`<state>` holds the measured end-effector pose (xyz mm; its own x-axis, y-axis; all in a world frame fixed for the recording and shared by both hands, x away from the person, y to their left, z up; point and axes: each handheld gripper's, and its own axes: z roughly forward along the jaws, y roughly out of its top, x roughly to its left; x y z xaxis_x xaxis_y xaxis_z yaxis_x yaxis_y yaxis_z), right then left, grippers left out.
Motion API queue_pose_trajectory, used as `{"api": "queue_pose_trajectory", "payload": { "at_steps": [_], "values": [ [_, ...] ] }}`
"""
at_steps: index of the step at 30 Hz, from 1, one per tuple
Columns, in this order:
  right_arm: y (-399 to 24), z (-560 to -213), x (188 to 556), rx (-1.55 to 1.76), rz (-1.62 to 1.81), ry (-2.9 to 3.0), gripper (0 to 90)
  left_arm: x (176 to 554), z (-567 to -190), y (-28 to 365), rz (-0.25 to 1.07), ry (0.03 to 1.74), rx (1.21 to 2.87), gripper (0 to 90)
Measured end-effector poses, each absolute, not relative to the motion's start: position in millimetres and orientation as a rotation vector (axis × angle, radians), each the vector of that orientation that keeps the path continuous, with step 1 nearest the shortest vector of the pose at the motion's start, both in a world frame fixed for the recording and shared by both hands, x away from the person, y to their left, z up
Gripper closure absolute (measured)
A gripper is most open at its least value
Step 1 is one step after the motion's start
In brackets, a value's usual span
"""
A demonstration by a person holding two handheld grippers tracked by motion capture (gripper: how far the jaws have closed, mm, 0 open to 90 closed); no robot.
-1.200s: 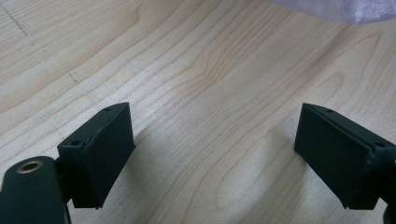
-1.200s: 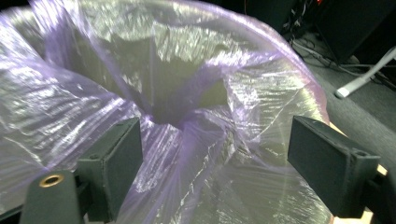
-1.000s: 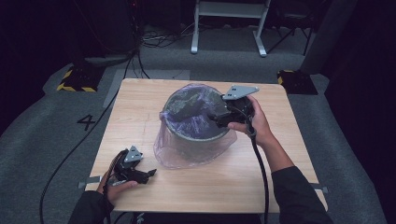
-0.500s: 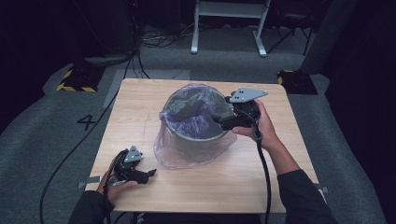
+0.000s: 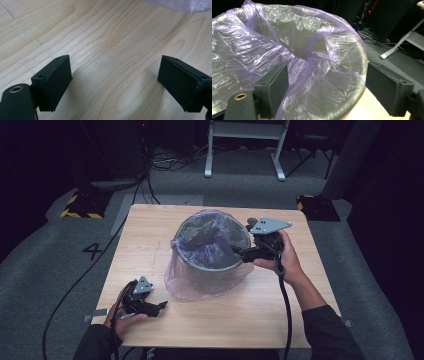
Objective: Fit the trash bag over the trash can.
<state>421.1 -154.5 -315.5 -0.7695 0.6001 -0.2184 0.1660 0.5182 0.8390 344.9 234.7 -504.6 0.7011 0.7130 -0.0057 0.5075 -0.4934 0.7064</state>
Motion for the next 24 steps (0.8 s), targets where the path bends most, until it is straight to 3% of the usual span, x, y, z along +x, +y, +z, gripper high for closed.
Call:
{"api": "queue_pose_trajectory", "payload": {
  "at_steps": [24],
  "values": [
    [-180,-323,401,0.602,1.22,2.25,20.3,345,-505,235,0.376,0.927,2.203,11.4]
  ]
}}
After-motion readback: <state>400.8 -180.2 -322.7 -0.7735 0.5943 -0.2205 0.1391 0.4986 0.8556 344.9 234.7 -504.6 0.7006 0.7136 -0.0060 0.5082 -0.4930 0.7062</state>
